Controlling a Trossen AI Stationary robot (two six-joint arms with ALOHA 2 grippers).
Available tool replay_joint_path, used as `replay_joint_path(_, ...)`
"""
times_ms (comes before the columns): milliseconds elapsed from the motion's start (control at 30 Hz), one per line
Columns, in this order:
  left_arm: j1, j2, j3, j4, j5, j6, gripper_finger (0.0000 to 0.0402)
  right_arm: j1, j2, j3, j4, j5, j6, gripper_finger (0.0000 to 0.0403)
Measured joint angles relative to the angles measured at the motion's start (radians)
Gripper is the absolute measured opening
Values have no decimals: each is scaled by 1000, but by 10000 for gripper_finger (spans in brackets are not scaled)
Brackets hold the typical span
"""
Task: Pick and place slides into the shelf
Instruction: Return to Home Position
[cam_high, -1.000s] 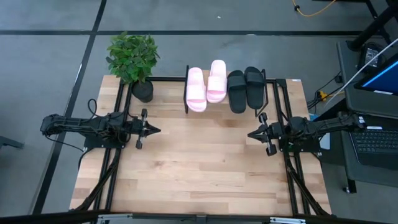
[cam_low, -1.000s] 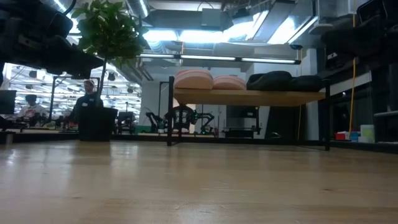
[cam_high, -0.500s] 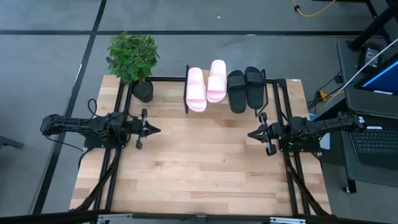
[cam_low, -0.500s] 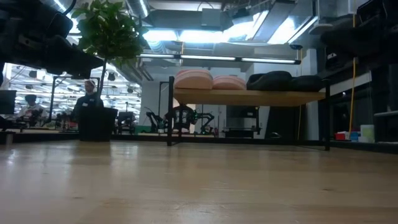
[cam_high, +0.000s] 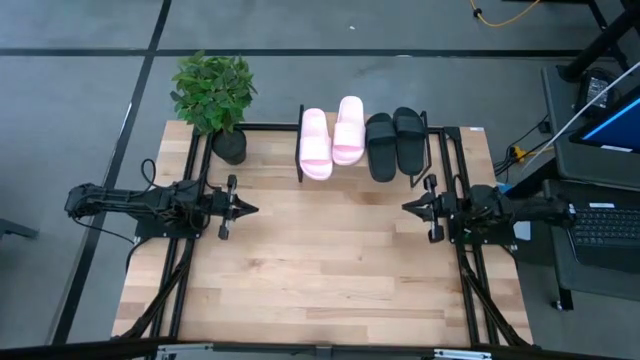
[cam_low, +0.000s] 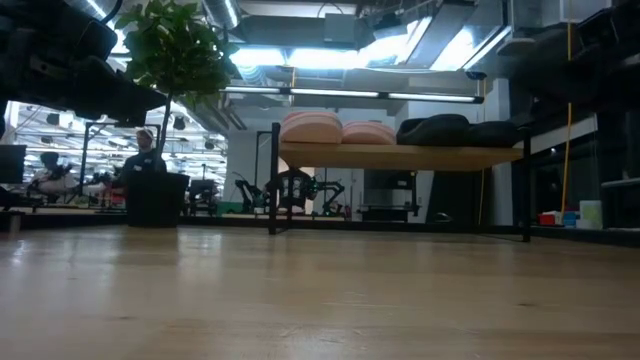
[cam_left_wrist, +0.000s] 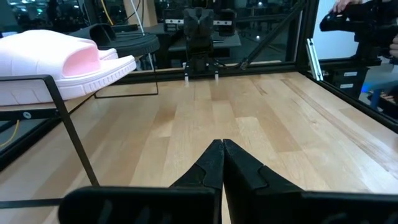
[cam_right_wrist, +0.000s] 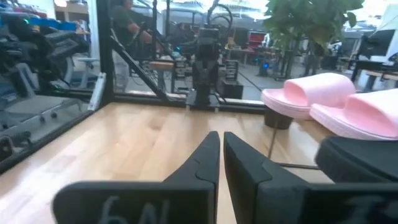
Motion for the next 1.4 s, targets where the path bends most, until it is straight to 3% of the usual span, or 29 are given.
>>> replay_joint_path(367,0,0,0,1,0,0,0,-111,0,0,-37,-2,-64,26)
replay_joint_path(600,0,0,0,0,0,0,0,-106,0,0,54,-14,-80,26)
replay_joint_path(1400,0,0,0,-1,0,0,0,-116,0,0,46,-19,34,26)
